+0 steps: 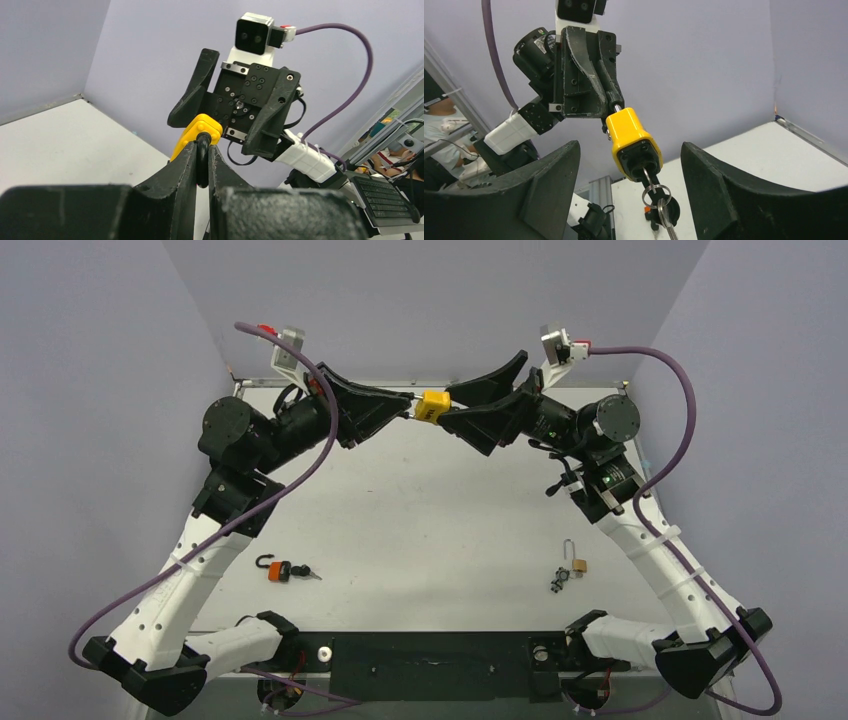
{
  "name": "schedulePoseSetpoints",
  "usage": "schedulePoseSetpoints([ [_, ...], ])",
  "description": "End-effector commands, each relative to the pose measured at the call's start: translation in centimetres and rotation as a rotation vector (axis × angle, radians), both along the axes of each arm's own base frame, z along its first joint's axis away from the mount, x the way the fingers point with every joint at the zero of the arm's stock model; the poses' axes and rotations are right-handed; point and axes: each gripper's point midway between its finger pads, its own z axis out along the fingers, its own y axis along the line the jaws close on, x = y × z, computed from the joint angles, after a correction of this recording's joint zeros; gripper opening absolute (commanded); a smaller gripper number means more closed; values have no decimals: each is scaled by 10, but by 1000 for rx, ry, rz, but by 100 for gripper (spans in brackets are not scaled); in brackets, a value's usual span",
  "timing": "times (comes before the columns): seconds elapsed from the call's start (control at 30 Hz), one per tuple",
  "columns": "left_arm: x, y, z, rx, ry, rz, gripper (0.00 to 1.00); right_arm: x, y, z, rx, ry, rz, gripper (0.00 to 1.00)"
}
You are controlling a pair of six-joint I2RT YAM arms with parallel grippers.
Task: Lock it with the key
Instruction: Lock the lock.
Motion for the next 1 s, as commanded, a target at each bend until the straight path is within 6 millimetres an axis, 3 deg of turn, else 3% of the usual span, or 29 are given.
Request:
schedulePoseSetpoints([
  [0.0, -19, 14, 61, -140, -119, 3, 0, -28, -1, 51, 109, -152, 108, 67],
  [0.3, -18, 15, 60, -147, -109, 8, 0, -37, 12, 51, 110, -146, 154, 52],
  [0.63, -17, 14, 58, -141, -105, 2, 0, -37, 13, 44, 97, -128, 135, 43],
  [0.77, -15, 14, 54, -138, -97, 7, 0, -36, 12, 42, 93, -117, 120, 32],
  [0.97, -12, 11, 43, -92, -87, 1, 0, -33, 13, 36, 81, -84, 111, 4],
])
